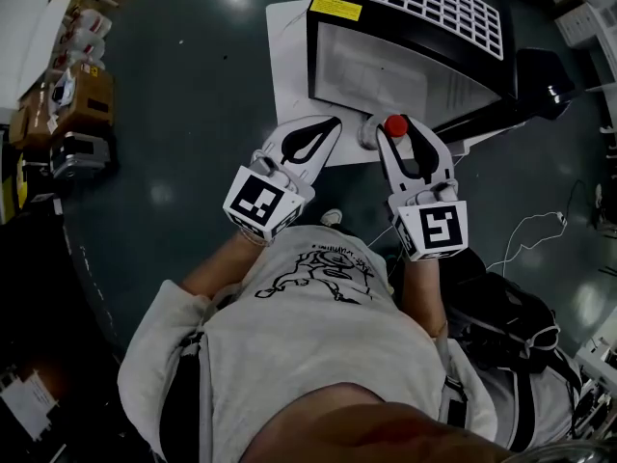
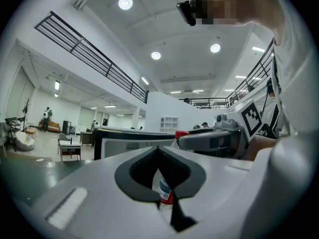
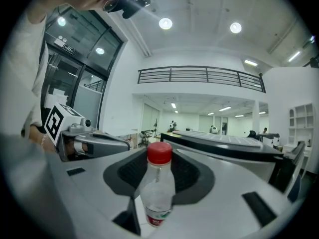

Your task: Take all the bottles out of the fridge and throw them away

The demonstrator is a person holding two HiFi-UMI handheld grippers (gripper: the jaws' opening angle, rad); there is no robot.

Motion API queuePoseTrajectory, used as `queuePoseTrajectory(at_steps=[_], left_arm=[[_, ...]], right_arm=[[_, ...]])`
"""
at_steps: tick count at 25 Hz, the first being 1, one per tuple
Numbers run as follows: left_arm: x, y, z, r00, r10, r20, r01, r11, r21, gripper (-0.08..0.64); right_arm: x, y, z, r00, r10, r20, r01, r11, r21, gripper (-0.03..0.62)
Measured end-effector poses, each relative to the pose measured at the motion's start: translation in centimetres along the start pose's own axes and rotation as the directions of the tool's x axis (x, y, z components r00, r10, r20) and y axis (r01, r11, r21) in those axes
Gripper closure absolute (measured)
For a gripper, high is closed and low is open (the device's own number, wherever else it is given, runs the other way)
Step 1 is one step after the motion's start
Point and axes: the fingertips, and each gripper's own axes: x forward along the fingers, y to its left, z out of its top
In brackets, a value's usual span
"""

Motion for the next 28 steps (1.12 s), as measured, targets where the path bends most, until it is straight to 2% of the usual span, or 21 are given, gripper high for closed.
queuePoseTrajectory(at_steps=[13,28], left_arm=[[-7.9,6.3,0.6,0.99,0.141,0.007,-0.141,0.99,-0.004,0.551],[-19.1,12.8,2.4,0.957,0.286,0.035,-0.286,0.958,-0.018,0.551]], right_arm=[[5.7,7.0,2.1,0.994,0.113,0.012,-0.113,0.993,-0.019,0.44],[12.1,18.2,5.6,0.967,0.254,0.034,-0.252,0.967,-0.043,0.44]])
